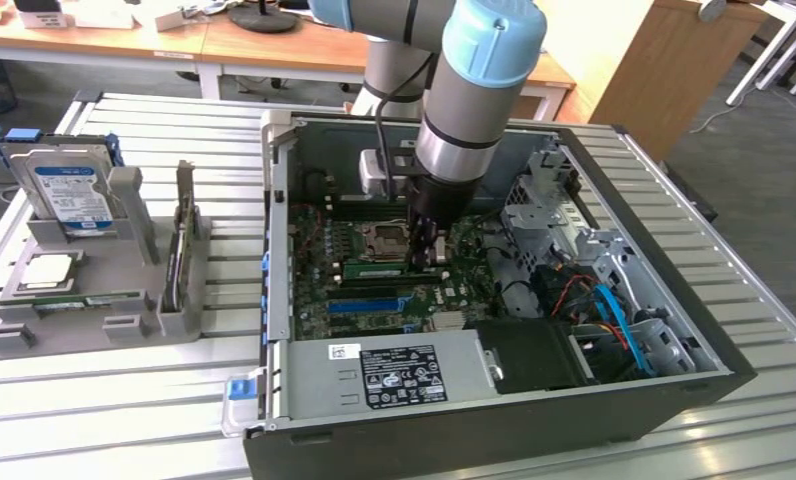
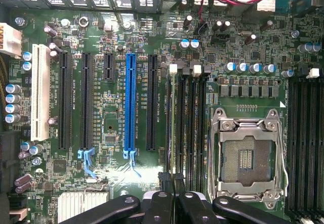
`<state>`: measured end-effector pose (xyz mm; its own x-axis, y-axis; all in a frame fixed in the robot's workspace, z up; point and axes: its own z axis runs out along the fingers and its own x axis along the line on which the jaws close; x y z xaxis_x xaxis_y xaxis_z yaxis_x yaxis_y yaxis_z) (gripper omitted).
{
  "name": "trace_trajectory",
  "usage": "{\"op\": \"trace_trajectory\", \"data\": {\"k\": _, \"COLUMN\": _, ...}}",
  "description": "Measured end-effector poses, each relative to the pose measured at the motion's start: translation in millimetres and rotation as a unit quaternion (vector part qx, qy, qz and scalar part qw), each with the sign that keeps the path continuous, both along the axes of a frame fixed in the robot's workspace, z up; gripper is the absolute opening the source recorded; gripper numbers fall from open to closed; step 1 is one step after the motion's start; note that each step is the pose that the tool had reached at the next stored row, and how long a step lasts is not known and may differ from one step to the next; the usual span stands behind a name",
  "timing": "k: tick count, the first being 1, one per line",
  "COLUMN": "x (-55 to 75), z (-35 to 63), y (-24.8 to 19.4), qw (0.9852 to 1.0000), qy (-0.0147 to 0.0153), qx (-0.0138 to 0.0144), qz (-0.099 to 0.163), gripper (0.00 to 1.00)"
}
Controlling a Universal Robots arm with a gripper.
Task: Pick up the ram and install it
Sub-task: 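Insert the ram into the slot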
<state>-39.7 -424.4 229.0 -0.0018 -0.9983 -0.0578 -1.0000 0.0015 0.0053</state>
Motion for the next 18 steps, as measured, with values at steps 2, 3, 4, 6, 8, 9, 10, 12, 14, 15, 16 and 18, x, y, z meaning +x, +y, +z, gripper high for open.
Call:
{"op": "trace_trajectory", "data": {"k": 2, "x": 0.3, "z": 0.0, "y": 0.0, "qw": 1.0000, "qy": 0.0000, "qx": 0.0000, "qz": 0.000, "gripper": 0.12}}
{"op": "trace_trajectory", "data": {"k": 3, "x": 0.5, "z": 0.0, "y": 0.0, "qw": 1.0000, "qy": 0.0000, "qx": 0.0000, "qz": 0.000, "gripper": 0.12}}
{"op": "trace_trajectory", "data": {"k": 4, "x": 0.5, "z": 0.0, "y": 0.0, "qw": 1.0000, "qy": 0.0000, "qx": 0.0000, "qz": 0.000, "gripper": 0.12}}
{"op": "trace_trajectory", "data": {"k": 6, "x": 0.5, "z": 0.0, "y": 0.0, "qw": 1.0000, "qy": 0.0000, "qx": 0.0000, "qz": 0.000, "gripper": 0.12}}
{"op": "trace_trajectory", "data": {"k": 8, "x": 0.3, "z": -0.1, "y": 0.0, "qw": 1.0000, "qy": -0.0001, "qx": 0.0000, "qz": 0.000, "gripper": 0.12}}
{"op": "trace_trajectory", "data": {"k": 9, "x": -0.2, "z": -0.1, "y": 0.1, "qw": 1.0000, "qy": -0.0001, "qx": 0.0000, "qz": 0.000, "gripper": 0.12}}
{"op": "trace_trajectory", "data": {"k": 10, "x": -0.7, "z": -0.1, "y": 0.1, "qw": 1.0000, "qy": -0.0002, "qx": 0.0000, "qz": 0.000, "gripper": 0.12}}
{"op": "trace_trajectory", "data": {"k": 12, "x": -0.8, "z": -0.1, "y": 0.1, "qw": 1.0000, "qy": -0.0002, "qx": 0.0000, "qz": 0.000, "gripper": 0.12}}
{"op": "trace_trajectory", "data": {"k": 14, "x": -0.9, "z": -0.1, "y": 0.0, "qw": 1.0000, "qy": -0.0002, "qx": 0.0000, "qz": 0.000, "gripper": 0.12}}
{"op": "trace_trajectory", "data": {"k": 15, "x": -0.9, "z": -0.1, "y": 0.0, "qw": 1.0000, "qy": -0.0002, "qx": 0.0000, "qz": 0.000, "gripper": 0.12}}
{"op": "trace_trajectory", "data": {"k": 16, "x": -0.8, "z": -0.1, "y": 0.0, "qw": 1.0000, "qy": -0.0001, "qx": 0.0000, "qz": 0.000, "gripper": 0.12}}
{"op": "trace_trajectory", "data": {"k": 18, "x": -0.2, "z": -0.1, "y": 0.1, "qw": 1.0000, "qy": -0.0002, "qx": 0.0000, "qz": 0.000, "gripper": 0.12}}
